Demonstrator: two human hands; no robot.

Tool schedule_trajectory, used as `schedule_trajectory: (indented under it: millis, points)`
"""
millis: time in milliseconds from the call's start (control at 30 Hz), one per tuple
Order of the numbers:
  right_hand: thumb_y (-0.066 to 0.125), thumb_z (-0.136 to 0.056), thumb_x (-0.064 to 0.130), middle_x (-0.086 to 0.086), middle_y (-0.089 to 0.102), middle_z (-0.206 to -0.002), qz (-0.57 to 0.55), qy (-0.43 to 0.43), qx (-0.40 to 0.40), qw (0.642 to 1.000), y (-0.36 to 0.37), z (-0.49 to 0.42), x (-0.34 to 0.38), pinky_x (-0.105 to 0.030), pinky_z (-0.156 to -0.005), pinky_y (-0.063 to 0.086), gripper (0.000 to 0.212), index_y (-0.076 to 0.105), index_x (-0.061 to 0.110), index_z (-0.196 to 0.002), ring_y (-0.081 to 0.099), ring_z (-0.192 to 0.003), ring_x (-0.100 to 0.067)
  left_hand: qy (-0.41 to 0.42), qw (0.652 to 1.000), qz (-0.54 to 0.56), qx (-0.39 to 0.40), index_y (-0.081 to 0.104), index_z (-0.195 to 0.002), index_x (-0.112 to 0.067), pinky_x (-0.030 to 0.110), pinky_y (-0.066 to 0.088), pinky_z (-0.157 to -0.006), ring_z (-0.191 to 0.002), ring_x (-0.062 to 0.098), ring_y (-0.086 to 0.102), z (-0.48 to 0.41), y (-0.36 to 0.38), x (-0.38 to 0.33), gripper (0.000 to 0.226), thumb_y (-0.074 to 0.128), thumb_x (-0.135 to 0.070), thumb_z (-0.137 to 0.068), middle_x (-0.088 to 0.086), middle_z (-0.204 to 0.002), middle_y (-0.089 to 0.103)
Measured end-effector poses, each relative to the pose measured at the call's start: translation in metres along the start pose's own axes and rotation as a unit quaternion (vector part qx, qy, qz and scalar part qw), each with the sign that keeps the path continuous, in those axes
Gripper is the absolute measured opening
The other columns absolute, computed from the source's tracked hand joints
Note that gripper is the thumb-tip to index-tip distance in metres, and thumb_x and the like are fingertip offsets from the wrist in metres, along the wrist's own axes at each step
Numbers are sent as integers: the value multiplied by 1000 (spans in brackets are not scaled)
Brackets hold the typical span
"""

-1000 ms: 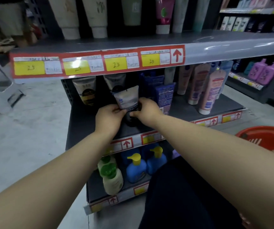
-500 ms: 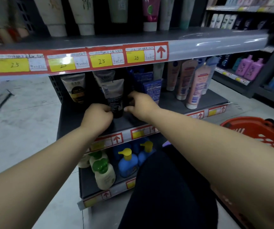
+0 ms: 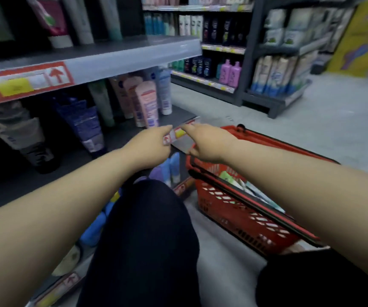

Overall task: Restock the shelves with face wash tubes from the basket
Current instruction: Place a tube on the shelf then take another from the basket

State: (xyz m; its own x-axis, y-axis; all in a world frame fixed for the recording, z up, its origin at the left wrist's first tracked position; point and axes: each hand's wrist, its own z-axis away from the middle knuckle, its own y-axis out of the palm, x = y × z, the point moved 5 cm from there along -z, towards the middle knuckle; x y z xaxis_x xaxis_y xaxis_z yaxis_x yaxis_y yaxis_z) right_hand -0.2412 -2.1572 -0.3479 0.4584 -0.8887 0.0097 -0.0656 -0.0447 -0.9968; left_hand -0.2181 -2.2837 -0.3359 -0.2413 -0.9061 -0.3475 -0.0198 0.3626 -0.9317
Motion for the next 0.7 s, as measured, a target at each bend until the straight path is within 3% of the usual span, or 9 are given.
schedule_trajectory:
  millis: [100,167,233,333,567,700]
  points:
    - [58,-88,32,-17,50,-130,18,50,14,999,4,29,-56,-39,-95,42,61,33,10,-139,48,-122,-34,44,997,-13,61,45,-138,-19,27,43,-88,-116,28,56,-24,36,-43,55,50,-9,-84,11,-129,59]
    - [59,-87,34,-16,49,-132,17,80,26,996,11,45,-88,-42,-98,44,60,35,10,-137,48,-122,-34,75,992,-24,101,45,-137,-16,29,43,-98,-122,26,53,-41,63,-70,54,49,-11,-84,10,-135,55]
    - [59,-87,34,-15,47,-135,17,107,45,993,23,61,-117,-44,-98,44,62,34,11,-139,46,-123,-33,82,986,-46,134,32,-146,-14,27,34,-107,-133,23,42,-57,88,-93,62,48,-13,-86,8,-148,40]
    - [57,-88,35,-13,47,-134,13,139,84,987,44,82,-156,-41,-96,45,61,33,12,-140,46,-123,-32,100,978,-53,173,22,-150,-12,24,27,-110,-141,21,31,-78,124,-126,65,47,-12,-90,7,-154,29]
    - [58,-88,31,-12,51,-131,3,204,178,963,106,105,-231,-41,-93,48,51,41,12,-132,52,-118,-31,130,954,-68,261,39,-140,-12,34,38,-107,-130,26,45,-118,213,-175,53,47,-12,-88,10,-143,47]
    - [56,-91,29,-10,53,-129,-21,215,238,947,146,97,-252,-36,-85,48,53,37,13,-137,55,-113,-29,138,937,-93,306,38,-140,-9,36,40,-105,-128,28,45,-141,262,-182,50,46,-12,-90,12,-142,46]
